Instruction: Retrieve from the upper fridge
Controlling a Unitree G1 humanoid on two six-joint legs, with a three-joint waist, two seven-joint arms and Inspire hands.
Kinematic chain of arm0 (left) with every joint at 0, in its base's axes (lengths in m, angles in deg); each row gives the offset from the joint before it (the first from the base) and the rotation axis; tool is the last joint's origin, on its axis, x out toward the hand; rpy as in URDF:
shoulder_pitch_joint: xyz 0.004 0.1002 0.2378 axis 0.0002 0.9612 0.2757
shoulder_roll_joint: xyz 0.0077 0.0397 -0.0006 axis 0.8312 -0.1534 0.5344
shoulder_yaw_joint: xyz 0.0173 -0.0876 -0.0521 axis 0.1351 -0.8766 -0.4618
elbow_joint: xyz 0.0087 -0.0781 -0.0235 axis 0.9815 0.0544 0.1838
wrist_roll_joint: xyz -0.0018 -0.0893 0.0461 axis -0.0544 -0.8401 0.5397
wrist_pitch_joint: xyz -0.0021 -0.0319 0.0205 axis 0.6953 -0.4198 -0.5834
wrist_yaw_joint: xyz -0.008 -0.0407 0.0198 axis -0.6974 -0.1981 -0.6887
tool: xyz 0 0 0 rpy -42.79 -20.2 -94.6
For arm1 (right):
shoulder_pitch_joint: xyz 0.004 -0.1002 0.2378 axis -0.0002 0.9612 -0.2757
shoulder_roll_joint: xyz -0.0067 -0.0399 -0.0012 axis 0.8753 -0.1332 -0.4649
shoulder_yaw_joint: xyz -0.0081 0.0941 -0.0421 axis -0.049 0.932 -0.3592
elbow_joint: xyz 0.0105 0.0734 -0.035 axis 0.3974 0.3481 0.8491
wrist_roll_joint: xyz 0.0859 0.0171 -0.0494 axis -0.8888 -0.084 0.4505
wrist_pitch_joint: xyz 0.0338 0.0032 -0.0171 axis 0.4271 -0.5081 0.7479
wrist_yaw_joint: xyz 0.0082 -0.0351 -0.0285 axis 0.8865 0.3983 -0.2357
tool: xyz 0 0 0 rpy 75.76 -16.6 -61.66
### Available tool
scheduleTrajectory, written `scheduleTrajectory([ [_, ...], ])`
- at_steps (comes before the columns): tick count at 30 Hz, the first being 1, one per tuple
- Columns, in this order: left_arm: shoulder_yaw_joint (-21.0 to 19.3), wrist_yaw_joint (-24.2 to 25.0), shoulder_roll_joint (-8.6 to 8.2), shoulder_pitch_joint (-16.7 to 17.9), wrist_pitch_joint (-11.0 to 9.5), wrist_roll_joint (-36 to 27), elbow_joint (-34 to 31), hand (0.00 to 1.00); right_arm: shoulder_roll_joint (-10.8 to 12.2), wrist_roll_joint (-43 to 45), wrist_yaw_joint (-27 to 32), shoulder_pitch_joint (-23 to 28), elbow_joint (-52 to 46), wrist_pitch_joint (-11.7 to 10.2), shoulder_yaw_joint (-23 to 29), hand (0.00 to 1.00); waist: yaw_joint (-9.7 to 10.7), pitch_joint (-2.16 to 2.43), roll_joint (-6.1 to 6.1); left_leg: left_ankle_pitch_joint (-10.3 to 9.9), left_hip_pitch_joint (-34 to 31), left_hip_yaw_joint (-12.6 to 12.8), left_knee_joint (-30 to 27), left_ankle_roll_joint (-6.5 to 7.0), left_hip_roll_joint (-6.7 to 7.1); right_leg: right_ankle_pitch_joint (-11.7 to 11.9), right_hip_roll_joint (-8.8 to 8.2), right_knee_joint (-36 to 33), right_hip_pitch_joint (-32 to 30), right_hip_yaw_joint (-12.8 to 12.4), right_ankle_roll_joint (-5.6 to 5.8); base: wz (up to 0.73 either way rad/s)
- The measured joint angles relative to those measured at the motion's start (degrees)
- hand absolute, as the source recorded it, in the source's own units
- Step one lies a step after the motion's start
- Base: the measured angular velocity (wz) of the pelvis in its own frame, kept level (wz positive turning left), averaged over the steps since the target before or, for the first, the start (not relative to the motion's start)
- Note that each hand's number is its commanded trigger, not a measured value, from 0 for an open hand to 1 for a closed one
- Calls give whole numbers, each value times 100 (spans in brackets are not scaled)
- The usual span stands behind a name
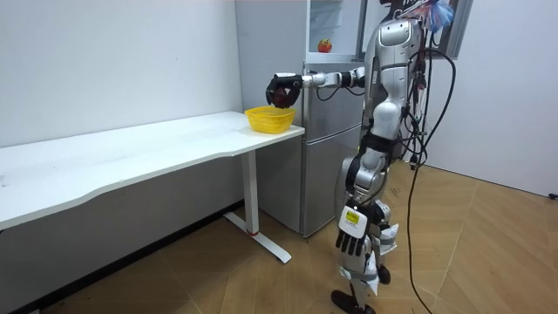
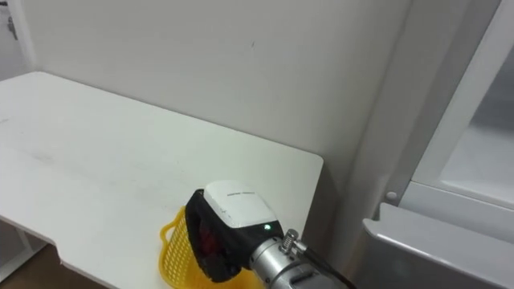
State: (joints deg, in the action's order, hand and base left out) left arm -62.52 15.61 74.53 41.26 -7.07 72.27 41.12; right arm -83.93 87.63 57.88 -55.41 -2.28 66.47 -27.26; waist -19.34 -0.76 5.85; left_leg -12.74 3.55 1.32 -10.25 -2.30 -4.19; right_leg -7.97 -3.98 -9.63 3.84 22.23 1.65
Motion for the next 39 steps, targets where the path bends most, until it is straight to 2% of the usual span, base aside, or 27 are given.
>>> scheduleTrajectory([
  [1, 1, -4, -4, 1, 0, 0, -1, 0, 5, 0, 0, 5, 17, 0, 0, 23, -2, -2, -4, 0, -1, 3, -2, 0, 1, 0, 0, 0, 0, 0, 0, 0],
  [2, 2, -15, -11, 0, 1, 0, -3, 0, 19, 0, 0, 9, 54, 0, 0, 0, -4, -6, -9, 0, -6, 4, -2, 0, 2, 0, 0, 0, -3, 3, 0, 0],
  [8, 5, -26, -21, -10, 2, 4, -8, 0, 96, 3, -1, 24, 151, 1, 0, 0, -10, -18, -28, -1, -24, -1, 0, 0, 0, 0, 4, 0, -8, 51, 0, 0],
  [15, -1, -89, -26, -6, -1, 13, -11, 0, 230, 45, 1, 39, 152, -12, 0, 0, -13, -13, -20, 0, -19, -1, 3, 0, 1, 0, 4, 0, -11, 50, 0, 0],
  [26, -170, -55, -28, -15, 0, 14, -34, 0, 229, 393, 20, 80, 153, -12, 3, 0, -34, -9, -18, 1, -13, -2, -31, 1, 4, 0, -8, 0, -2, 64, 0, 0],
  [28, -202, -52, -28, -10, 0, 13, -56, 0, 226, 466, 19, 98, 153, -12, 2, 0, -41, -22, -42, 1, -25, -2, -47, 1, 6, 0, -10, -4, 1, 66, 0, 0],
  [32, -208, -50, -31, -21, -3, 13, -108, 0, 213, 480, 20, 110, 153, -12, 2, 0, -6, -11, -172, 0, -37, -2, -49, 2, 16, 0, -18, -16, 0, 69, 0, 0],
  [34, -207, -62, -32, -20, -3, 13, -125, 0, 213, 480, 19, 133, 152, -12, 2, 0, 2, 0, -219, 0, -67, -4, -34, 2, 16, 0, -19, -18, -14, 76, 0, 2],
  [36, -204, -71, -32, -36, -3, 13, -123, 0, 207, 462, 19, 161, 136, -12, 3, 0, 23, 31, -264, 1, -97, -15, -36, 3, 16, 0, -21, -20, -31, 82, 0, 2],
  [39, -204, -95, -32, -20, -3, 12, -119, 0, 206, 452, 19, 169, 136, -12, 4, 0, 22, 43, -270, 5, -96, -15, -43, 7, 18, 0, -23, -21, -32, 77, -1, 0],
])
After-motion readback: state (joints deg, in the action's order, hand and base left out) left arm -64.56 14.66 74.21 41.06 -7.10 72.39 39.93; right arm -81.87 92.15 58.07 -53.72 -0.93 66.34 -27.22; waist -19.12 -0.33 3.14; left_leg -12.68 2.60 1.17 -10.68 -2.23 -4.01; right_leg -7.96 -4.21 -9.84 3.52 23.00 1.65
